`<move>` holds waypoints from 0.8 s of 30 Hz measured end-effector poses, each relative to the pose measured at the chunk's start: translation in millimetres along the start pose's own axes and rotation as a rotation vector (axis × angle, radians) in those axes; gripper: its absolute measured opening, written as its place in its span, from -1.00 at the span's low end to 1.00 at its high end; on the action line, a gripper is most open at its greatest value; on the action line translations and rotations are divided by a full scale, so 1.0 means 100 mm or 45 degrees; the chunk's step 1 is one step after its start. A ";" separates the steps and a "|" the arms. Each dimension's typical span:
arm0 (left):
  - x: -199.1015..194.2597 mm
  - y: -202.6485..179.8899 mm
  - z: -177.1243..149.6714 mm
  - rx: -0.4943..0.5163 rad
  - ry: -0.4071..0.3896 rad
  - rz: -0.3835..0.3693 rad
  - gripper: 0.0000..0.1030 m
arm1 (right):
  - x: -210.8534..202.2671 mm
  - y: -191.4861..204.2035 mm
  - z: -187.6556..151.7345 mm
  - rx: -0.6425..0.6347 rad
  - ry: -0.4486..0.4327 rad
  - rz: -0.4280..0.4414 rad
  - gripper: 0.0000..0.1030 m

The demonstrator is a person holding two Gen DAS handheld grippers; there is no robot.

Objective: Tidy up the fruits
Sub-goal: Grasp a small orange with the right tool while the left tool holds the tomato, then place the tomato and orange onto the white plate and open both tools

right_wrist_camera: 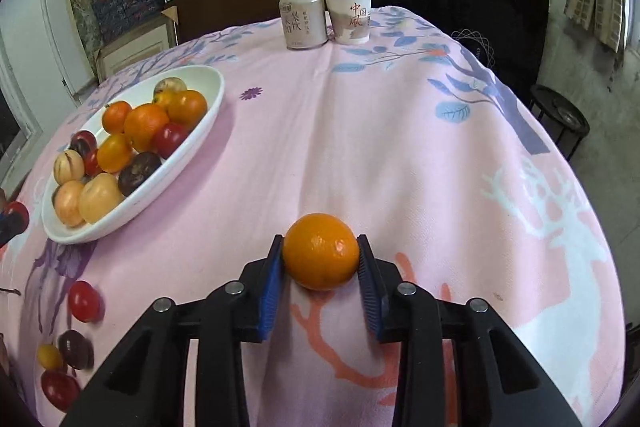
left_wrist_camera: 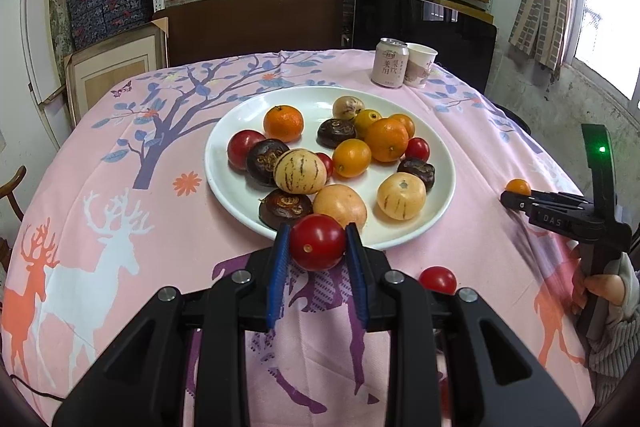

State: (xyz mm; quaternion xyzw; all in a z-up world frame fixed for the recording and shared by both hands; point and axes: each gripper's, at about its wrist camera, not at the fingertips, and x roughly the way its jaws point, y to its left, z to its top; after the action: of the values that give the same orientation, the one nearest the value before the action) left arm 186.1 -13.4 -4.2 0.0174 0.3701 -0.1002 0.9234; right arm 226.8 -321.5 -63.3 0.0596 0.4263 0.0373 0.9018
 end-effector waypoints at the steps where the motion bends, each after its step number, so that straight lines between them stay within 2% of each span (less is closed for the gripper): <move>1: 0.00 0.01 0.00 -0.004 0.000 -0.001 -0.48 | -0.02 -0.01 0.00 0.016 -0.009 0.021 -0.31; 3: 0.00 0.03 0.02 -0.016 -0.001 -0.005 -0.48 | -0.13 0.01 0.02 0.043 -0.059 0.070 -0.31; 5: 0.02 0.05 0.07 -0.027 0.001 -0.014 -0.48 | -0.25 0.09 0.07 0.059 -0.084 0.201 -0.31; 10: 0.21 0.06 0.34 -0.063 0.009 -0.009 -0.48 | -0.31 0.78 0.41 -0.062 -0.097 0.364 -0.31; 11: 0.26 0.05 0.39 -0.064 0.009 0.004 -0.47 | -0.27 0.95 0.49 -0.099 -0.096 0.363 -0.30; 12: 0.29 0.05 0.43 -0.067 0.004 0.020 -0.47 | -0.23 1.06 0.55 -0.123 -0.107 0.342 -0.16; 13: 0.33 0.06 0.47 -0.083 -0.011 0.041 -0.46 | -0.20 1.15 0.59 -0.133 -0.128 0.314 0.09; 14: 0.37 0.09 0.50 -0.102 -0.017 0.043 -0.29 | -0.18 1.20 0.63 -0.121 -0.155 0.294 0.39; 15: 0.37 0.11 0.52 -0.119 -0.022 0.040 0.01 | -0.20 1.21 0.63 -0.106 -0.189 0.305 0.39; 17: 0.30 0.19 0.51 -0.166 -0.072 0.030 0.23 | -0.28 1.21 0.57 -0.110 -0.201 0.334 0.39; 19: 0.25 0.21 0.47 -0.160 -0.081 0.015 0.24 | -0.36 1.16 0.45 -0.112 -0.213 0.339 0.39; 24: 0.04 0.25 0.17 -0.146 -0.055 -0.030 0.29 | -0.51 0.91 0.08 -0.037 -0.219 0.389 0.64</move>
State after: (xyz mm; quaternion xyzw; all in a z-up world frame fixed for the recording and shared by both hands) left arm 205.5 8.6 4.5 -0.0418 0.3555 -0.0900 0.9294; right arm 198.6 -238.1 -6.4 0.1137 0.3331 0.1748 0.9196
